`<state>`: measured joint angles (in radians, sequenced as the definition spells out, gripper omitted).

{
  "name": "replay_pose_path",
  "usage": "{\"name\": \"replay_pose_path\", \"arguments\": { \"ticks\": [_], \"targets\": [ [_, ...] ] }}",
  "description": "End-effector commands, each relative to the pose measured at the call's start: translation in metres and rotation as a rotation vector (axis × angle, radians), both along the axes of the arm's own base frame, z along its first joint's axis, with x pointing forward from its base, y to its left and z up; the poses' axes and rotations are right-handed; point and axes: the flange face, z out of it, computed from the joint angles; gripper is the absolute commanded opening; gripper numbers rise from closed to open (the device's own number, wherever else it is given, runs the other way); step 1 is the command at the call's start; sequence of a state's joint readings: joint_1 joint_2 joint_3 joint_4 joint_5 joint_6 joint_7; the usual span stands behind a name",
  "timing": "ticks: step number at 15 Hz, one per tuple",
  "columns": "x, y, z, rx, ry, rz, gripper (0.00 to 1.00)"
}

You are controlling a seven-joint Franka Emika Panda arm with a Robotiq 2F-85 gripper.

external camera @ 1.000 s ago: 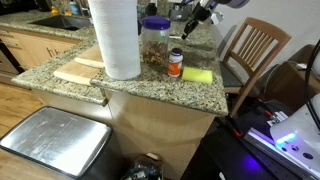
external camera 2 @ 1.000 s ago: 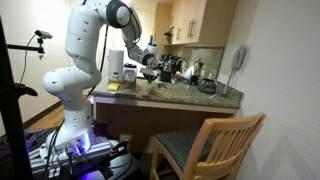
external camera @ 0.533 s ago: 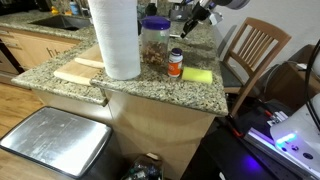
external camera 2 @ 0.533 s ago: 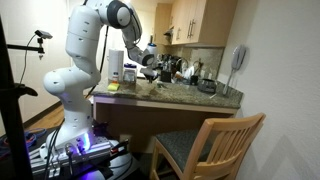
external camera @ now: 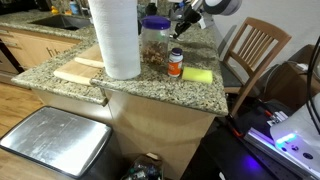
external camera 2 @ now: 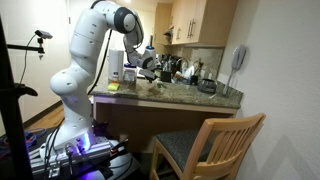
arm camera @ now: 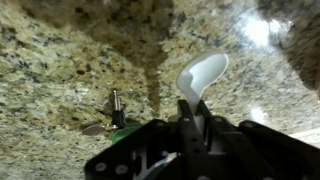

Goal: Move the plastic spoon forward.

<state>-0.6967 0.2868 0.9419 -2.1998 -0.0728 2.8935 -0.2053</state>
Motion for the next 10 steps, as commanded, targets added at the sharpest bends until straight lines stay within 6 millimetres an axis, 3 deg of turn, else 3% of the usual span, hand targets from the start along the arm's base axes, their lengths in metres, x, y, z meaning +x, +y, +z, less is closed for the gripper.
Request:
{"name": "replay_pose_path", "arguments": {
  "ticks": [1, 2, 10],
  "targets": [
    [0.002, 0.001, -0.001, 0.007, 0.001, -0.004, 0.10],
    [0.002, -0.002, -0.005, 0.001, 0.003, 0.000, 0.03],
    [0.028, 0.020, -0.028, -0.059, -0.080, 0.009, 0.03]
  ]
}}
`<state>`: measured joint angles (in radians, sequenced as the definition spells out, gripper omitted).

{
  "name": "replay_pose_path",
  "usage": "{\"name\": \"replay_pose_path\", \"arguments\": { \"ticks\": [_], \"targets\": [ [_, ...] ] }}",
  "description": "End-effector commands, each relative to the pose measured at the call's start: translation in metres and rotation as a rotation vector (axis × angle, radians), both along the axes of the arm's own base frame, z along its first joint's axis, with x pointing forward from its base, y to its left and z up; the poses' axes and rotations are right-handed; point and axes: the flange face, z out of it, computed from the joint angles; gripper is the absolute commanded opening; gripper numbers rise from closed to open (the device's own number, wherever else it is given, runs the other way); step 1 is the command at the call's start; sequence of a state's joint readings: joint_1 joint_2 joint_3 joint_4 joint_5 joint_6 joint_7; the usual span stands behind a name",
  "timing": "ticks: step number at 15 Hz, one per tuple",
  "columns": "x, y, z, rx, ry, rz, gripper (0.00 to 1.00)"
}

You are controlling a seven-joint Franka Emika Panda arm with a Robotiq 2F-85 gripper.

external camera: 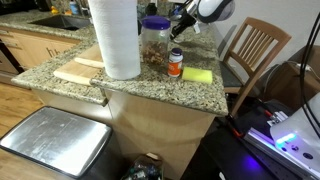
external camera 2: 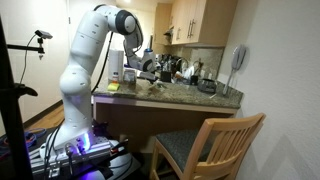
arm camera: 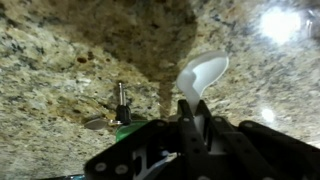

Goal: Move the plastic spoon forward.

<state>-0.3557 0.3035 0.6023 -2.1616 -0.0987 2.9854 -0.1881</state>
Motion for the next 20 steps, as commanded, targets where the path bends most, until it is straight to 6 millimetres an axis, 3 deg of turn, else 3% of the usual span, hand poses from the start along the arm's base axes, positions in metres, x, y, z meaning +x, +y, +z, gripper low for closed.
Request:
{"name": "replay_pose_path", "arguments": {
  "ticks": [1, 4, 9, 10, 12, 16, 20],
  "targets": [
    [0.018, 0.014, -0.013, -0.015, -0.014, 0.012, 0.03],
    [0.028, 0.026, -0.021, -0.002, 0.001, 0.023, 0.03],
    [0.044, 0.029, -0.028, 0.011, 0.000, -0.001, 0.03],
    [0.047, 0.028, -0.026, 0.009, -0.002, -0.012, 0.35],
    [0.046, 0.028, -0.020, -0.003, -0.009, -0.017, 0.42],
    [0.032, 0.032, 0.005, 0.040, 0.010, 0.006, 0.70],
    [0.014, 0.026, 0.060, 0.155, -0.015, -0.022, 0.97]
  ]
}}
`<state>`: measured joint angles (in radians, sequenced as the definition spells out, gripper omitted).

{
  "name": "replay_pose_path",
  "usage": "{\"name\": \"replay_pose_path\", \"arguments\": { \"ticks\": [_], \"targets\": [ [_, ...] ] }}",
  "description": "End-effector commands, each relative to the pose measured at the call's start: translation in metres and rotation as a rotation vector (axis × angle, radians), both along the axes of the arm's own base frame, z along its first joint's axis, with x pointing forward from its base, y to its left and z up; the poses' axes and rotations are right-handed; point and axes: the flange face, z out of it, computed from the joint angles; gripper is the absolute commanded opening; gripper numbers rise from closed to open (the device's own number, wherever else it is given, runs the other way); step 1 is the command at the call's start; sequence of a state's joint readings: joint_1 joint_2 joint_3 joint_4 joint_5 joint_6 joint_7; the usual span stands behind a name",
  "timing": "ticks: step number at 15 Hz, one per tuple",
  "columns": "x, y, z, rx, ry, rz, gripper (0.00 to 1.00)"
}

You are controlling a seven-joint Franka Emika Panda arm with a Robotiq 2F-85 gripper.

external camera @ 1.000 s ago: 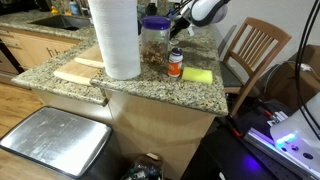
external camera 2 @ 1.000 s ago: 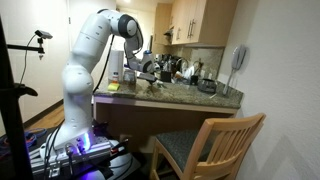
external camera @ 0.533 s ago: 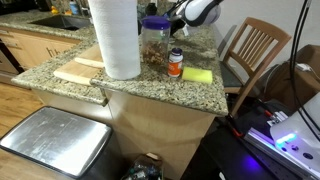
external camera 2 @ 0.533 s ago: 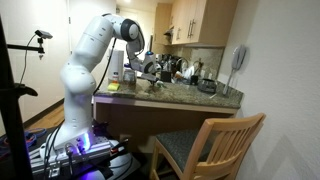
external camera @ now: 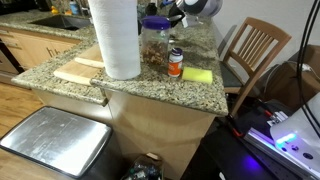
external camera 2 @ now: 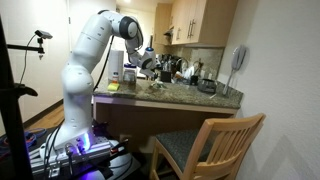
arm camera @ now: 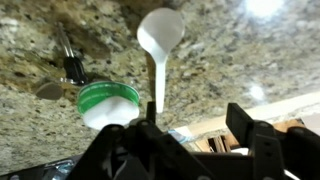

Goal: Move the plastic spoon forward.

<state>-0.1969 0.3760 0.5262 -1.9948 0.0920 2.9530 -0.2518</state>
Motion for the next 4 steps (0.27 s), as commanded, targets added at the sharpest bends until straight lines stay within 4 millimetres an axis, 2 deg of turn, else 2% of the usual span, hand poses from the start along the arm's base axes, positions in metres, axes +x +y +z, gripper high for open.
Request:
{"name": "replay_pose_path", "arguments": {
  "ticks": [1, 2, 3, 4],
  "targets": [
    [-0.024, -0.023, 0.055, 0.060, -0.023, -0.049, 1.00],
    [-0.027, -0.035, 0.072, 0.105, -0.043, -0.107, 1.00],
    [-0.009, -0.015, 0.052, 0.098, -0.035, -0.061, 1.00],
    [-0.011, -0.020, 0.066, 0.098, -0.052, -0.071, 1.00]
  ]
}}
